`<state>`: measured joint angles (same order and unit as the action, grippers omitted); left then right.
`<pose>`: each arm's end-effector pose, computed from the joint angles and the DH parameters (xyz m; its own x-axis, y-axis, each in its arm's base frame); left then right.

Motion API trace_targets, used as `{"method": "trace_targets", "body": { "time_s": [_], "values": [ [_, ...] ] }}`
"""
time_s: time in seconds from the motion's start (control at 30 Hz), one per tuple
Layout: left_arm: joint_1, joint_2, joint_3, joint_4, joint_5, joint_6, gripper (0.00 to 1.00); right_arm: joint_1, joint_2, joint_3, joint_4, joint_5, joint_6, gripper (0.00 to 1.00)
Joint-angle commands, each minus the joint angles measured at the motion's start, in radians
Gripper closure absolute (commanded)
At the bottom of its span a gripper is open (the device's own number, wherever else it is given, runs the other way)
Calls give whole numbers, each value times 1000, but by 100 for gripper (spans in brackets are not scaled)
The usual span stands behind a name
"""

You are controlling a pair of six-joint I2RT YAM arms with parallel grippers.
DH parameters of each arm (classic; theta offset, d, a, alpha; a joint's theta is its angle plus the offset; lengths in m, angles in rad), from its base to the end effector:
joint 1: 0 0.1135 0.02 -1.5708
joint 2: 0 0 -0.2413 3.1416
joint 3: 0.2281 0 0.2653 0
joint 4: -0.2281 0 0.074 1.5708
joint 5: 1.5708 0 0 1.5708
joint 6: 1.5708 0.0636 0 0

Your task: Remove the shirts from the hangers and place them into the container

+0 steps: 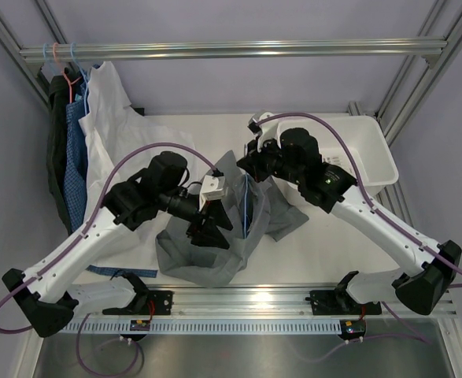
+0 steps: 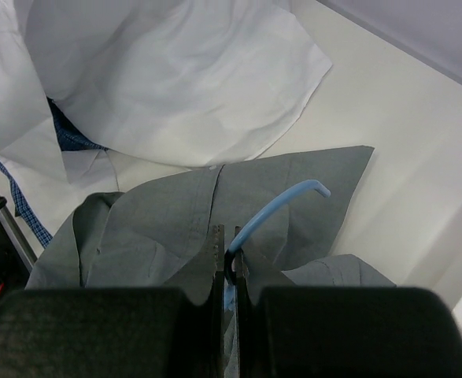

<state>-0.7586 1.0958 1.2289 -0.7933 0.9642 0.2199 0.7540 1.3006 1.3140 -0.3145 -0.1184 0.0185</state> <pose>0.1418 -0.2064 0.3542 -0.2461 0.4046 -0.8808 0.9395 -0.1239 -0.3194 0.2457 0.2411 0.3688 -0.2302 -0.1910 -0.9542 -0.7579 0.6503 0.0527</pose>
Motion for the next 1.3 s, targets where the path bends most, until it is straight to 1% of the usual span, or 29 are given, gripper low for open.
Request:
{"method": "trace_targets", "body": {
  "time_s": [0.0, 0.17, 0.23, 0.33, 0.37, 0.47, 0.5, 0.57, 0.6, 0.8, 0.9, 1.03, 1.13, 1.17, 1.2, 1.27],
  "values": [
    [-4, 15, 50, 34, 85, 32, 41, -1, 15, 79, 31, -30, -12, 100],
    [-4, 50, 60, 40, 90, 30, 45, -2, 52, 113, 34, -33, -12, 100],
    [-5, 62, 60, 46, 82, 27, 46, -1, 63, 128, 35, -35, -40, 100],
    [-5, 84, 63, 28, 84, 33, 53, -2, 78, 142, 34, -33, -43, 100],
    [-5, 90, 70, 23, 87, 35, 58, -2, 80, 143, 32, -29, -45, 100],
    [-5, 87, 80, 9, 91, 39, 72, -2, 92, 145, 31, -4, -52, 100],
    [-5, 81, 83, 0, 88, 41, 82, -2, 95, 146, 29, 26, -52, 100],
    [-5, 72, 102, -15, 65, 36, 93, -1, 112, 148, 25, 71, -45, 100],
    [-5, 67, 112, -36, 61, 35, 100, -2, 120, 152, 22, 126, -39, 100],
    [-5, 13, 175, -128, -61, 15, 100, -2, 175, 180, -23, 365, 50, 100],
    [-5, -19, 185, -135, -110, -22, 100, -2, 196, 201, -43, 451, 98, 100],
    [-5, -53, 196, -118, -136, -66, 100, 2, 244, 247, -84, 523, 141, 100],
    [-5, -68, 195, -69, -150, -125, 100, 8, 272, 280, -104, 560, 170, 100],
    [-5, -71, 192, -55, -153, -158, 100, 10, 279, 287, -109, 566, 181, 100],
    [-8, -76, 185, -20, -157, -174, 100, 13, 287, 298, -110, 560, 190, 100],
    [-19, -79, 169, -4, -154, -191, 100, 15, 301, 313, -112, 534, 208, 100]
  ]
}}
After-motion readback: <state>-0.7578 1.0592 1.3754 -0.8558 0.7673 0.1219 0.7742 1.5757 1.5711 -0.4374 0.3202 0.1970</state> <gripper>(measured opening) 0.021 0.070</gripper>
